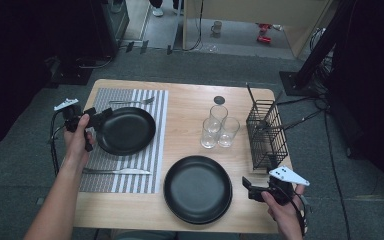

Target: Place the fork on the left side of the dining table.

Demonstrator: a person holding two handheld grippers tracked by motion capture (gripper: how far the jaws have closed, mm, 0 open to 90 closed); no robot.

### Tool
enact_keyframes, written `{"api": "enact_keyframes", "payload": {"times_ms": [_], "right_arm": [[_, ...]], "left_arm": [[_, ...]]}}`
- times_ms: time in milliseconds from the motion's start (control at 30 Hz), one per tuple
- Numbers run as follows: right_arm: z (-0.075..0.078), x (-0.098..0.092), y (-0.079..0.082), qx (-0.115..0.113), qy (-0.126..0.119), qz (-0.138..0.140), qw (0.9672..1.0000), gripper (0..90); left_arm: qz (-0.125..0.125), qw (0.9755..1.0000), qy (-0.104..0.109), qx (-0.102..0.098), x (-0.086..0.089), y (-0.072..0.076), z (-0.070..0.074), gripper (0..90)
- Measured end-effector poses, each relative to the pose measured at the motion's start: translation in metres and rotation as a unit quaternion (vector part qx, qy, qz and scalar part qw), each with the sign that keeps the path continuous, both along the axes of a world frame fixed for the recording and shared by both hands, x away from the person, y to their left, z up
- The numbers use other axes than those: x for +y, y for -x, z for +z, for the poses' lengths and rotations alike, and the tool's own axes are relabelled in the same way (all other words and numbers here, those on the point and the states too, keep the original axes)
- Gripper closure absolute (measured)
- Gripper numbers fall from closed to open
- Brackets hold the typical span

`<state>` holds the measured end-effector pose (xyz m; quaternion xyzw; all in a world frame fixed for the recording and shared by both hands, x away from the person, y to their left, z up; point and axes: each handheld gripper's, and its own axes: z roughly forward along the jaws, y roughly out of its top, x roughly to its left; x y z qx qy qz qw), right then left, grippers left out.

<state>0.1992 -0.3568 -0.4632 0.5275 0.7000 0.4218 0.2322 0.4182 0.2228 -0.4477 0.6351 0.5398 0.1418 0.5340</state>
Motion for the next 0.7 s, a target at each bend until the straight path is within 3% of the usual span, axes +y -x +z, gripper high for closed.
{"api": "enact_keyframes", "payload": {"times_ms": [167,400,700], "right_arm": [[0.006,0.009,-0.006,-0.002,-0.004,0.007,1.0,1.1],[0.013,0.025,-0.011,-0.008,0.007,0.019,0.9998,1.1],[0.02,0.037,-0.017,-0.012,0.006,0.024,0.9996,1.1]], "left_arm": [[-0.025,0.9995,-0.015,-0.008,-0.005,0.016,0.0,2.6],[-0.031,0.9992,-0.018,-0.018,-0.009,0.038,0.0,2.6],[-0.053,0.9973,-0.049,-0.002,-0.024,0.061,-0.012,2.6]]}}
